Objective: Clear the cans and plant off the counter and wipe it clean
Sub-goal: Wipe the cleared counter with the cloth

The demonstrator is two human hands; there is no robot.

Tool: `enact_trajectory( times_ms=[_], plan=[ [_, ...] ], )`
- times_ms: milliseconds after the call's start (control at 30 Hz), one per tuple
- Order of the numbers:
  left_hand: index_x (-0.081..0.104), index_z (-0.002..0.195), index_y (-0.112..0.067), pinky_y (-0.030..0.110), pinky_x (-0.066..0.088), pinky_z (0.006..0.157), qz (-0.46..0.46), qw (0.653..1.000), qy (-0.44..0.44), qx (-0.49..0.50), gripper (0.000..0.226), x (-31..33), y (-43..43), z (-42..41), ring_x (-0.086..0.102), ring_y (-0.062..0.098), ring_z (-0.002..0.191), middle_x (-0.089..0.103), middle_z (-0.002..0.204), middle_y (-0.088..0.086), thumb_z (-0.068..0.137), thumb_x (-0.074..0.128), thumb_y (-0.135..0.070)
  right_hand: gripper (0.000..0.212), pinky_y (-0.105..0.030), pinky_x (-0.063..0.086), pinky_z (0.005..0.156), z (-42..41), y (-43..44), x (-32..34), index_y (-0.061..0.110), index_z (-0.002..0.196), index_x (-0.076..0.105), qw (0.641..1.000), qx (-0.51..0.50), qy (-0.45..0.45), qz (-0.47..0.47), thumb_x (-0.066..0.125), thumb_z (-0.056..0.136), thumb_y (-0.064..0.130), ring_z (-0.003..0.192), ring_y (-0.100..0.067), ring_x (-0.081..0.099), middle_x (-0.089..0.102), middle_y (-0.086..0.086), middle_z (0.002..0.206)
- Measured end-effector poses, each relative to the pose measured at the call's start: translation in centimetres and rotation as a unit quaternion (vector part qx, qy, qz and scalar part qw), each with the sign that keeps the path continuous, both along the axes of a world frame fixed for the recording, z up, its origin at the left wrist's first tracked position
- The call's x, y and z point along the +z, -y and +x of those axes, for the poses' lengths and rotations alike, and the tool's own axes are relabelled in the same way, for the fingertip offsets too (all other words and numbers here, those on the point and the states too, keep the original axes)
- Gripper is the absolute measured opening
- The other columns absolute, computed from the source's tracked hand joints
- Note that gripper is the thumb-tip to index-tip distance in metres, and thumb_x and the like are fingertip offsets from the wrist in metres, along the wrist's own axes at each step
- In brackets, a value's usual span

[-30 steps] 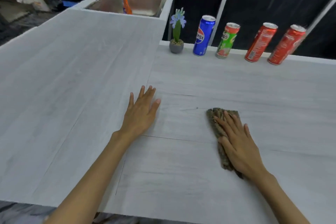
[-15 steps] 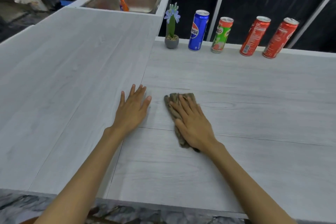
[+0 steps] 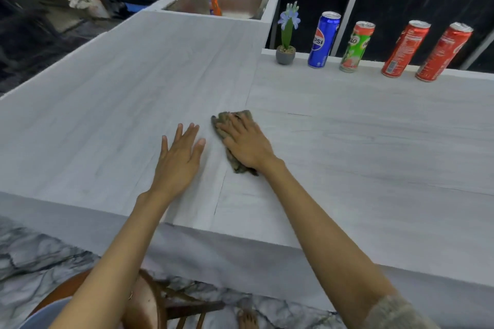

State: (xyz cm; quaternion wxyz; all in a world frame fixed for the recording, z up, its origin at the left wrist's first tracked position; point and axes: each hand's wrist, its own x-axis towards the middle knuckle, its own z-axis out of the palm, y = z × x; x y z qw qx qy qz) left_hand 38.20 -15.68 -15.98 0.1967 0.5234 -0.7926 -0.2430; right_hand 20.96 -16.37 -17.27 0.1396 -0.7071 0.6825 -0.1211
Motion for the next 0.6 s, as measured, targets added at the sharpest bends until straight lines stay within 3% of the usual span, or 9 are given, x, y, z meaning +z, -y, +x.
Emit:
enact_trajectory(
  times_ms=[100,200,267,367,467,600],
  plan=[
    [0.018,0.146,-0.02,0.031,-0.013,0.116,0.0,1.0,-0.006,0.018,0.051,-0.1,-1.6,2.6,-0.003,0.004,0.144,0.015,0.156,-0.006,0.098,0.017,-0.039,0.053,-0.036,-0.005,0.119,6.0,-5.0,-0.7,0.028,0.149,0.009,0.991,0.128,0.004,-0.025,0.021,0.099,0.039,0.146,-0.012,-0.009,0.001,0.005,0.159],
    [0.018,0.145,-0.02,0.031,-0.013,0.116,0.013,1.0,-0.007,0.026,0.052,-0.4,-3.6,5.2,-0.003,0.004,0.144,0.014,0.156,-0.006,0.098,0.017,-0.04,0.066,-0.034,-0.009,0.116,6.1,-9.4,-1.1,0.032,0.148,0.011,0.977,0.211,-0.014,-0.016,0.007,0.086,0.053,0.146,-0.012,-0.01,0.0,0.006,0.159],
    [0.017,0.146,-0.021,0.031,-0.013,0.116,0.019,0.999,-0.013,0.023,0.053,-0.7,-4.9,6.7,-0.004,0.004,0.144,0.013,0.156,-0.007,0.097,0.016,-0.041,0.066,-0.035,-0.012,0.115,3.8,-10.2,-1.0,0.036,0.147,0.011,0.986,0.169,-0.004,-0.005,0.008,0.084,0.055,0.145,-0.01,-0.011,-0.002,0.009,0.158],
    [0.016,0.146,-0.021,0.029,-0.014,0.115,0.024,0.999,-0.016,0.024,0.053,-1.2,-6.8,8.5,-0.006,0.004,0.144,0.01,0.156,-0.007,0.097,0.016,-0.041,0.05,-0.042,-0.008,0.118,0.9,-9.3,-0.6,0.033,0.147,0.012,0.999,0.039,-0.025,0.015,0.023,0.099,0.039,0.146,-0.012,-0.01,-0.001,0.006,0.159],
    [0.015,0.146,-0.02,0.03,-0.014,0.115,0.032,0.999,-0.012,0.019,0.052,-1.5,-8.3,9.4,-0.006,0.004,0.144,0.009,0.156,-0.008,0.098,0.016,-0.041,0.05,-0.04,-0.007,0.116,2.8,-7.3,-0.7,0.031,0.149,0.012,0.998,-0.039,-0.037,0.019,0.021,0.1,0.036,0.146,-0.016,-0.009,-0.002,0.004,0.159],
    [0.016,0.146,-0.021,0.031,-0.012,0.116,0.025,0.999,-0.026,0.017,0.051,-1.0,-8.8,9.8,-0.005,0.004,0.144,0.011,0.156,-0.008,0.098,0.017,-0.039,0.052,-0.04,-0.008,0.118,10.4,-7.3,-0.8,0.03,0.149,0.008,0.999,0.029,-0.017,0.017,0.021,0.1,0.038,0.146,-0.017,-0.011,-0.004,0.004,0.159]
  ],
)
